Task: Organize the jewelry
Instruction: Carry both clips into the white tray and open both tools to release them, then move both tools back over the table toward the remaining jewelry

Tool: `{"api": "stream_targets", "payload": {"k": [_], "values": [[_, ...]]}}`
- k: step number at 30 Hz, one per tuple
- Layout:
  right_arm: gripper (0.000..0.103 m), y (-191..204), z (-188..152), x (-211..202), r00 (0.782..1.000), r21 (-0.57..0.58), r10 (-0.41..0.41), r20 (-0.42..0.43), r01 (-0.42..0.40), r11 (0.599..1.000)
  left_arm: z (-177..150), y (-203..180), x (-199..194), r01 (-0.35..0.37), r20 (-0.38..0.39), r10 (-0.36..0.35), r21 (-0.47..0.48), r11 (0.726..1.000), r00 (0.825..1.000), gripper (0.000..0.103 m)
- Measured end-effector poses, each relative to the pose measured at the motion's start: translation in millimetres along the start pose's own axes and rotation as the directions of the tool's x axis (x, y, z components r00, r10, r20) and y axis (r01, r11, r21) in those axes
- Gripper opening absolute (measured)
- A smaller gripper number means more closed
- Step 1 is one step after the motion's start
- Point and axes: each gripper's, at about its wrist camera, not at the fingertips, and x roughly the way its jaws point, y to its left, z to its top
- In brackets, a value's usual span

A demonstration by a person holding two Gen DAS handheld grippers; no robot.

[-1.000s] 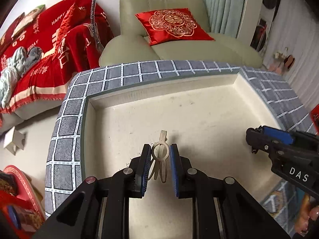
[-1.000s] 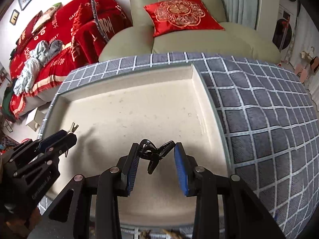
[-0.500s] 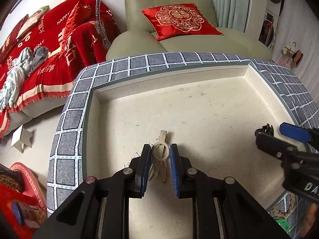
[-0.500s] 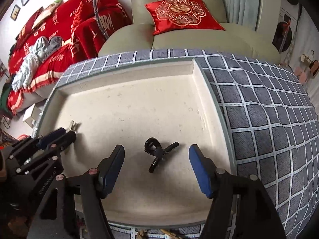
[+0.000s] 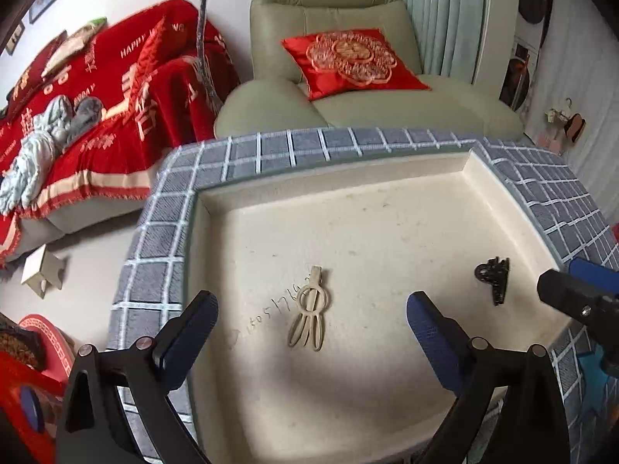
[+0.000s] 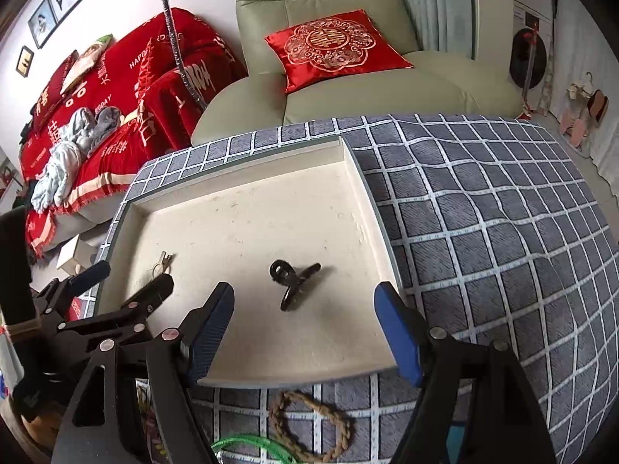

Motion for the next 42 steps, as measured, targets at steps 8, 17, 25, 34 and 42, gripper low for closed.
{"api": "stream_targets", "payload": {"k": [8,17,25,34,42], "values": [[0.091,2,-24,-34,0.998,0.01,0.036,0.048,-0.036,0.999,-17,12,-49,0.07,0.034,-0.07,0.011,0.997,0.997,0.103],[0.103,9,-64,-85,0.998,-0.012,0.051,0.045,-0.05,0.999,-79,18,-108,0.092,0.036,-0.094,0.073,0.993,0.995,0.103],[0.103,14,-134,-118,0.999,-0.024,0.036,0.004,-0.036,0.999,-153,34,-149,0.152,-0.002,-0.152,0.068,0.986,0.988,0.103],[0.103,19,-216,-118,0.996,-0.048,-0.026,-0.087,0.022,0.999,-224,25,-175,0.181,-0.037,-0.178,0.11,0.977,0.983,0.103],[0.103,25,-236,-113,0.991,-0.047,-0.073,-0.112,0.068,0.997,-240,17,-169,0.177,-0.071,-0.168,0.129,0.976,0.983,0.103]]}}
